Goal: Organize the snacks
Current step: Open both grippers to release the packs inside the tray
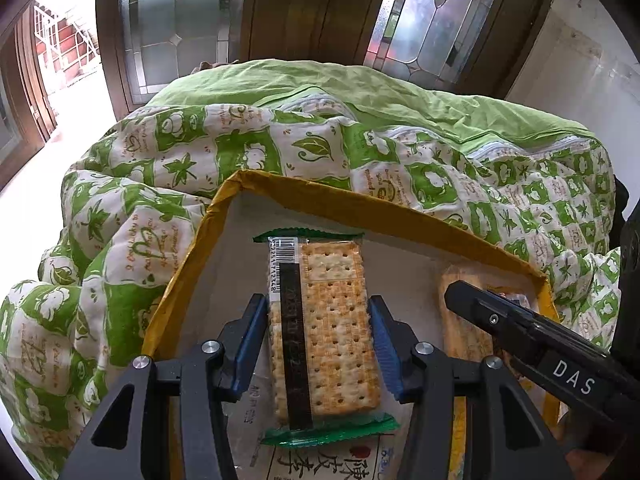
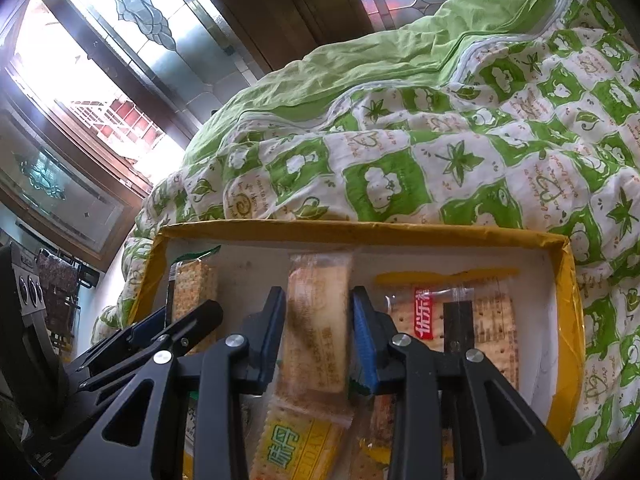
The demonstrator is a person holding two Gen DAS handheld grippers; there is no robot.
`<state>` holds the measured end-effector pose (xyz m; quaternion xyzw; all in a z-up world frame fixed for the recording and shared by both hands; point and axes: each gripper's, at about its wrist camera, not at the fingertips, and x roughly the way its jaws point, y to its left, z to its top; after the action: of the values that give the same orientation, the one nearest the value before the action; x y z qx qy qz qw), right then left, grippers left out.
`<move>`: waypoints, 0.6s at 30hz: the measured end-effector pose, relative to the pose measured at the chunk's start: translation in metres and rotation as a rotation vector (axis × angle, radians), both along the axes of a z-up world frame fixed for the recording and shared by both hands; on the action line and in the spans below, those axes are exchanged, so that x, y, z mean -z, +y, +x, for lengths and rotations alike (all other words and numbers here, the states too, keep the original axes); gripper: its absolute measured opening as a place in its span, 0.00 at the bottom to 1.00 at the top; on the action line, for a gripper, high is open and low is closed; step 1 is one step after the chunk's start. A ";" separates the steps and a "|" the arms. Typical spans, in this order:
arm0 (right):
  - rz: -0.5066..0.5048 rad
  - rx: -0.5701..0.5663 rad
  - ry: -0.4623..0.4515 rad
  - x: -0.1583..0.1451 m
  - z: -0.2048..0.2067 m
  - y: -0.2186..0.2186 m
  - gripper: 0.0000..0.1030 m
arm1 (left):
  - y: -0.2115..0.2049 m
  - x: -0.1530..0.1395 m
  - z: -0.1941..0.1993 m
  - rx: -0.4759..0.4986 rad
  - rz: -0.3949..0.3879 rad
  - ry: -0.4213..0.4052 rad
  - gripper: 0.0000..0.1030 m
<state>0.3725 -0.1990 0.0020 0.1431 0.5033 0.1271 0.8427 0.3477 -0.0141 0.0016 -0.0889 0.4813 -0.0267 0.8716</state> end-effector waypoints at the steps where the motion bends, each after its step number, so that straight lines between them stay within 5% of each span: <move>1: 0.002 0.003 0.001 0.001 0.001 0.000 0.32 | -0.001 0.001 0.001 0.002 0.003 0.001 0.52; 18: 0.026 0.042 -0.079 -0.026 -0.019 -0.012 0.36 | -0.005 -0.006 -0.016 0.012 0.026 -0.009 0.60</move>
<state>0.3530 -0.2107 0.0284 0.1592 0.4648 0.1216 0.8624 0.3314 -0.0189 0.0077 -0.0747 0.4782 -0.0262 0.8747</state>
